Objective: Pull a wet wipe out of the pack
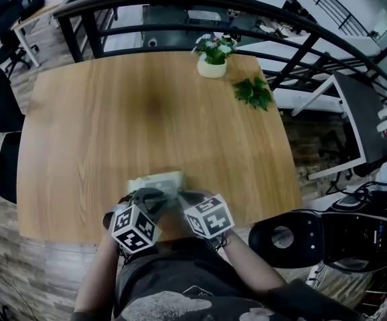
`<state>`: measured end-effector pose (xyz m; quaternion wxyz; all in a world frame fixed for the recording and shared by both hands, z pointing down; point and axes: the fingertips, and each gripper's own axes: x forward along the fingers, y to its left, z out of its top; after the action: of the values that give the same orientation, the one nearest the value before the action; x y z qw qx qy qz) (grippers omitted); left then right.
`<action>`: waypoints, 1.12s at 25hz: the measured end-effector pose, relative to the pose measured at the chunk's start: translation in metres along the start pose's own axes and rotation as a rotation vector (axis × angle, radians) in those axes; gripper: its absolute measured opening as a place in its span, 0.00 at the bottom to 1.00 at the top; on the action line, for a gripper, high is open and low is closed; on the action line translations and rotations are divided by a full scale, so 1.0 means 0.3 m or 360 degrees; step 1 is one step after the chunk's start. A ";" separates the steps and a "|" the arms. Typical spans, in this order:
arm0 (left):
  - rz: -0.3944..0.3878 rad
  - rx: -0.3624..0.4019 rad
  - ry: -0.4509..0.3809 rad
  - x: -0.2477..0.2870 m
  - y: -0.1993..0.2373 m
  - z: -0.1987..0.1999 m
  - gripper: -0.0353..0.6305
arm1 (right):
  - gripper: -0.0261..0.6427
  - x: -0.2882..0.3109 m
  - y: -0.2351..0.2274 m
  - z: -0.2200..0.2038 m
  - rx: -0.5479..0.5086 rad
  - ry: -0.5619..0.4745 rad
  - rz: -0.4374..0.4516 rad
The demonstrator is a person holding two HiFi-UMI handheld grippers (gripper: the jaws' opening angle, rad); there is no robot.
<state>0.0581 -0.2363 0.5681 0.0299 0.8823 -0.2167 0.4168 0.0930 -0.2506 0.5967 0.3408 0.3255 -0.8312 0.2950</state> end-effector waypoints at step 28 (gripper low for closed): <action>0.0391 0.0051 -0.0189 -0.094 0.112 0.084 0.14 | 0.08 0.003 -0.003 -0.006 0.0018 0.0023 -0.0023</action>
<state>0.0467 -0.2626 0.5262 -0.0483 0.8725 -0.3178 0.3679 0.0938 -0.2501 0.5987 0.3470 0.3314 -0.8246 0.2996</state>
